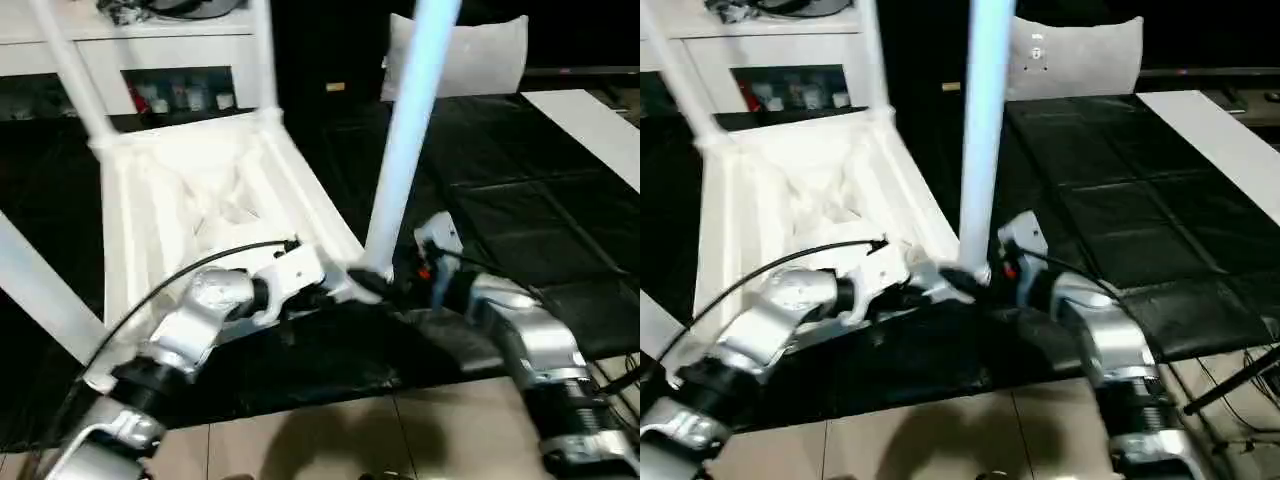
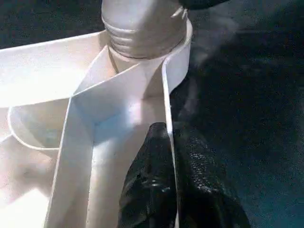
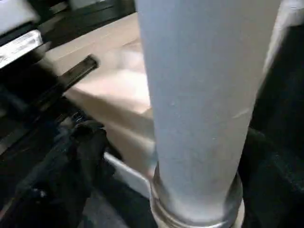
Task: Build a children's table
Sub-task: Rotate leg to tighten
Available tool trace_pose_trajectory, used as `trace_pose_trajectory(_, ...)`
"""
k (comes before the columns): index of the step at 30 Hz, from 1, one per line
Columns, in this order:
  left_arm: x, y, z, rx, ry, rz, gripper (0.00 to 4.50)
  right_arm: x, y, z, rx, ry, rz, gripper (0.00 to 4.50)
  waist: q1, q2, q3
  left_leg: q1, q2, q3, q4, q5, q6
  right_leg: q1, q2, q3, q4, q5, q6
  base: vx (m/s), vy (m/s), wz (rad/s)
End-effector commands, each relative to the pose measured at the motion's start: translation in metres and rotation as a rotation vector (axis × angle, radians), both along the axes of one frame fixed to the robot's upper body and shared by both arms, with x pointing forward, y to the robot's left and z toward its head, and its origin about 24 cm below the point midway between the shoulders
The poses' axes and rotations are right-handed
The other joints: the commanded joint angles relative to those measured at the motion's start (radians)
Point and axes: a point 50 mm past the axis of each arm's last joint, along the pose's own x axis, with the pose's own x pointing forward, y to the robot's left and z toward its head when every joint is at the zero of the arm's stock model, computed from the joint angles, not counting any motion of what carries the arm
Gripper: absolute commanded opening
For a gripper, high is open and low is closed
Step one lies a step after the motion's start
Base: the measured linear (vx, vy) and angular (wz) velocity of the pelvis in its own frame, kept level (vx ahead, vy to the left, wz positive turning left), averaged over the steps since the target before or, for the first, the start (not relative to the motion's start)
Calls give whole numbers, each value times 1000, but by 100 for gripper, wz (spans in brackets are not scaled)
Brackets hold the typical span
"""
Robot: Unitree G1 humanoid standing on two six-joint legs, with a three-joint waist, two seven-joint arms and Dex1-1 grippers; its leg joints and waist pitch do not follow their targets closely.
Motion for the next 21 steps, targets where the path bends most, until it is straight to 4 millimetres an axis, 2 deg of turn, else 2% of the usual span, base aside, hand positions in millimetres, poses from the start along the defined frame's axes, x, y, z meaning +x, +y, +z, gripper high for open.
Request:
trace_pose_trajectory(1,-9,-1,-10,46,33,-97,0,-4,2,5,0,-28,89,443,6,-9,-54,-7,46,-8,-63,-140,80,56,-82,48,-74,-273,-191,0,0,0)
trace_pose_trajectory(2,-14,2,-10,70,47,-179,0,-5,-5,8,-25,-36,160,443,7,-4,-54,-6,46,-8,-63,-144,79,54,-82,49,-75,-281,-190,0,0,0)
trace_pose_trajectory(6,-23,10,-12,129,84,-335,0,-10,-15,13,-56,-20,337,443,19,-6,-57,-6,51,-6,-59,-116,97,56,-80,48,-63,-205,-216,0,0,0)
trace_pose_trajectory(10,-25,13,-10,166,98,-413,0,-14,-20,12,-85,47,456,409,35,-6,-60,-5,55,-3,-56,-94,101,55,-82,45,-55,-178,-239,0,0,0)
trace_pose_trajectory(16,-27,16,-8,183,116,-470,0,-11,-16,12,-71,100,518,343,42,-8,-59,-7,53,-4,-56,-114,78,57,-85,44,-58,-214,-229,0,0,0)
trace_pose_trajectory(17,-27,17,-8,182,117,-473,0,-11,-15,12,-69,106,531,343,43,-7,-59,-6,54,-3,-56,-115,76,56,-85,44,-58,-215,-227,0,0,0)
trace_pose_trajectory(20,-26,18,-9,179,117,-470,0,-13,-14,10,-65,124,563,320,47,-11,-60,-6,55,-2,-54,-99,78,55,-83,44,-54,-186,-231,0,0,0)
trace_pose_trajectory(21,-26,18,-9,179,117,-470,0,-13,-14,10,-65,124,563,298,49,-10,-61,-5,55,-2,-53,-94,79,56,-83,43,-53,-179,-231,0,0,0)
